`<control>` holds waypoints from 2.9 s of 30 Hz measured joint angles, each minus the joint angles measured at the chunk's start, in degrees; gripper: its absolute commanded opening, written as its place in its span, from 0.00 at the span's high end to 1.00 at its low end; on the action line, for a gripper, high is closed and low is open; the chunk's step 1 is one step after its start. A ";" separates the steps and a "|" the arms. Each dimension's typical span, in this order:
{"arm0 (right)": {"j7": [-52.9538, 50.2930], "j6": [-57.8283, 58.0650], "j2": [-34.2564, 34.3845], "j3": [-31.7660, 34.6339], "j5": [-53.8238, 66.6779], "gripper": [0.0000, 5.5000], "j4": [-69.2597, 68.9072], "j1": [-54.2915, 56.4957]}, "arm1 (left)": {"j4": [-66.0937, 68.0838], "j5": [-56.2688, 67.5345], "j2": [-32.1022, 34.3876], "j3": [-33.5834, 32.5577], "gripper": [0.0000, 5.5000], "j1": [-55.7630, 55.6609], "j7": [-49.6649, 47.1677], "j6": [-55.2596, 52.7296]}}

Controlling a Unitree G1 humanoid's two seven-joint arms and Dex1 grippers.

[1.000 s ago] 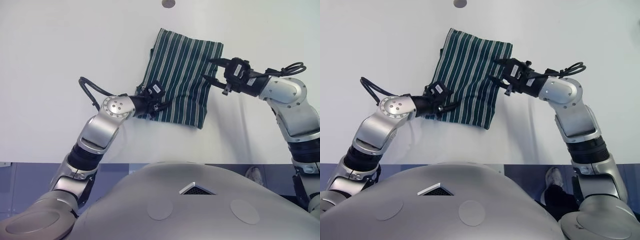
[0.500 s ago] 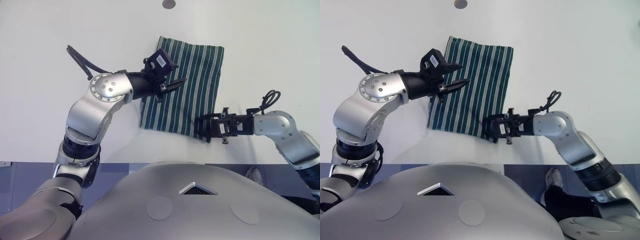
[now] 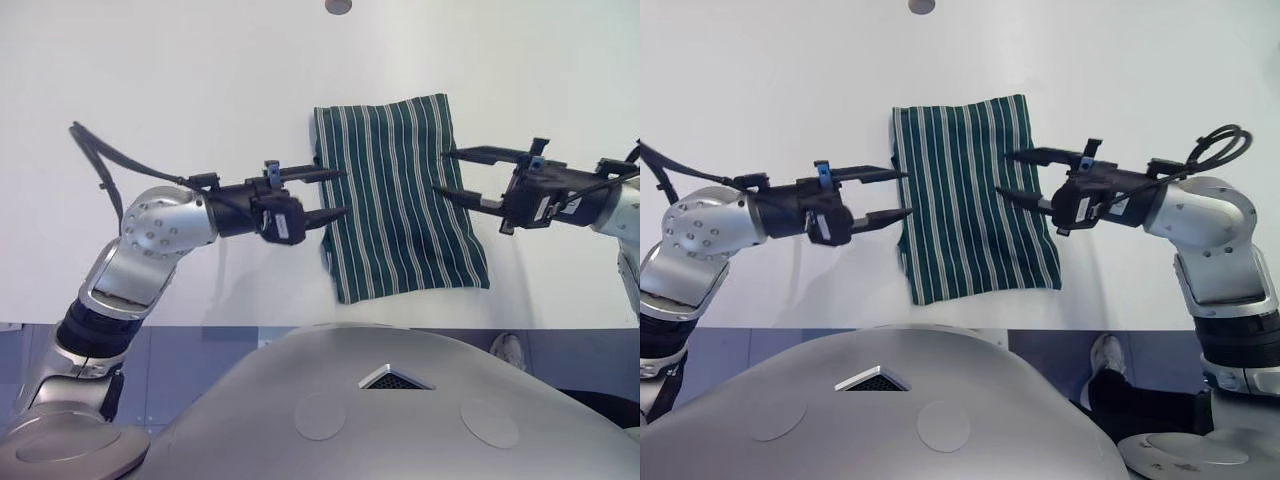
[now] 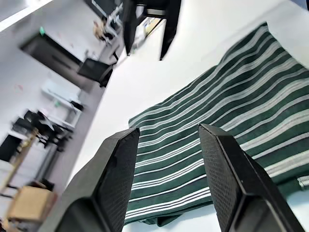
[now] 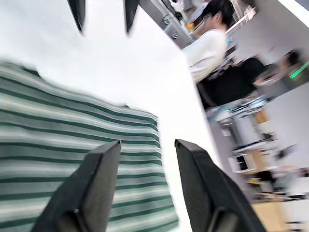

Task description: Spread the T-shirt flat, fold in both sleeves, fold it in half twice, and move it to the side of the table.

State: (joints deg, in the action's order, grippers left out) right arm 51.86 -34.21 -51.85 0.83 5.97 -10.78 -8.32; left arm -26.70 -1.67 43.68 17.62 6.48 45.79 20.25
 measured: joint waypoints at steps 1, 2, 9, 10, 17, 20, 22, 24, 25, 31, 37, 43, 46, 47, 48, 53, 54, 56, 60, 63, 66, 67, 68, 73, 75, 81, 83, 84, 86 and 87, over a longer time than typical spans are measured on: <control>-0.58 -6.71 -0.08 0.98 -2.83 0.53 4.72 -0.64 | 1.42 -2.03 0.08 -0.04 0.51 2.01 -1.07 4.38; -1.23 -12.57 -0.43 1.49 -5.14 0.51 9.20 -1.26 | 2.39 -3.74 0.41 -0.08 0.49 3.94 -1.73 7.35; -6.32 -46.74 -7.93 4.41 -15.06 0.28 36.34 -2.03 | 6.19 -18.62 4.18 -3.27 0.26 21.51 -9.20 24.25; -6.49 -49.98 -9.19 3.42 -16.33 0.28 39.32 -1.64 | 6.48 -21.10 4.24 -3.41 0.22 22.95 -9.85 24.30; -9.11 -57.58 -8.24 -0.77 -28.39 0.28 42.97 1.07 | 5.80 -32.90 -3.55 2.67 0.22 13.44 -10.17 17.61; -11.36 -58.34 -6.49 -0.46 -32.34 0.28 42.73 3.16 | 3.62 -37.09 -4.77 4.05 0.22 13.21 -10.98 15.15; -13.44 -58.62 -5.91 -0.49 -34.46 0.28 42.63 3.70 | 4.20 -38.21 -4.73 4.56 0.22 13.83 -14.15 15.14; -15.31 -58.73 -5.79 -0.43 -35.97 0.28 42.68 3.79 | 6.95 -38.96 -4.71 5.14 0.22 13.66 -18.77 17.43; -16.35 -58.77 -5.67 -0.38 -36.80 0.28 42.66 3.81 | 8.90 -39.08 -4.70 5.49 0.22 12.95 -20.91 18.93; -20.53 -58.53 -2.21 -1.27 -42.34 0.49 41.03 5.50 | 16.25 -39.08 -4.70 10.45 0.47 6.80 -24.47 23.81; -24.52 -57.95 -0.37 -2.88 -47.21 0.74 40.72 6.26 | 17.93 -39.10 -4.49 12.40 0.67 5.07 -24.32 23.93; -28.22 -56.93 -0.39 -4.00 -50.54 0.96 41.16 5.99 | 19.87 -38.30 -4.38 13.24 0.77 2.48 -25.99 26.41; -29.92 -56.16 -0.39 -4.79 -51.22 0.99 41.04 5.94 | 20.21 -37.53 -4.38 13.68 0.81 1.57 -25.99 26.42; -30.41 -55.85 -0.41 -5.33 -51.16 0.99 40.98 5.94 | 20.46 -37.01 -4.38 13.72 0.83 1.44 -25.98 26.43; -30.79 -55.57 -0.44 -5.70 -51.12 0.99 40.89 5.94 | 20.46 -36.89 -4.38 13.75 0.84 1.34 -25.98 26.42; -31.33 -53.25 -0.89 -9.56 -48.65 0.99 39.24 6.15 | 20.46 -36.44 -4.07 13.90 0.92 0.99 -26.44 26.95; -30.98 -52.11 -1.62 -11.16 -46.49 0.99 38.97 6.04 | 20.63 -35.63 -3.81 13.90 0.92 0.99 -26.45 27.30; -28.57 -48.92 -3.71 -14.76 -41.50 0.99 36.39 5.74 | 21.27 -31.70 -1.82 14.54 0.95 0.81 -24.77 28.61; -14.90 -35.78 -13.86 -25.75 -23.39 0.99 22.53 5.68 | 19.54 -19.00 6.50 19.29 0.99 -1.60 -8.63 28.99; 1.48 -17.41 -23.65 -31.98 -2.84 0.99 6.90 5.29 | 11.70 -8.04 8.41 23.75 0.99 -5.61 9.24 12.06; 10.26 -0.45 -29.61 -32.54 13.40 0.99 -3.72 3.32 | 0.98 4.18 8.87 24.29 0.99 -8.38 18.02 -8.42; 13.06 5.43 -31.19 -32.16 18.95 0.99 -6.59 3.21 | -3.98 10.78 9.01 23.48 0.99 -9.46 19.32 -16.45; 15.05 9.44 -31.90 -31.52 21.99 0.99 -7.80 3.06 | -7.21 15.98 9.32 22.04 0.99 -10.17 19.86 -22.03; 20.44 23.77 -32.49 -25.39 31.99 0.99 -8.44 2.63 | -11.10 42.37 18.26 7.03 0.99 -14.18 27.83 -39.89; 21.25 27.70 -30.89 -23.35 33.76 0.99 -8.58 2.68 | -9.87 46.17 18.25 4.24 0.99 -14.37 28.24 -42.80; 19.73 44.30 -19.19 -18.99 37.35 0.99 -6.63 10.16 | -2.99 43.57 12.34 3.32 0.99 -15.21 29.68 -44.08; 19.05 47.99 -15.85 -18.59 37.79 0.99 -5.24 11.67 | -1.83 43.77 10.49 3.13 0.99 -15.27 29.44 -45.45; 18.89 49.57 -13.75 -18.32 37.64 0.99 -4.44 12.46 | -0.94 43.91 9.69 2.73 0.99 -15.31 29.19 -46.56; 18.85 51.34 -10.86 -17.52 36.50 0.99 -2.29 12.87 | 0.63 45.17 7.95 1.61 0.99 -15.69 28.50 -49.17; 18.82 51.89 -9.73 -17.17 36.27 0.99 -1.17 12.95 | 1.65 46.64 7.12 0.96 0.99 -15.97 28.05 -51.08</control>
State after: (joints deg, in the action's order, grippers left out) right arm 70.68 17.68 -61.58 -16.33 42.24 -11.95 4.64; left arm -25.05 44.96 50.81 18.58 -9.48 73.84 -30.83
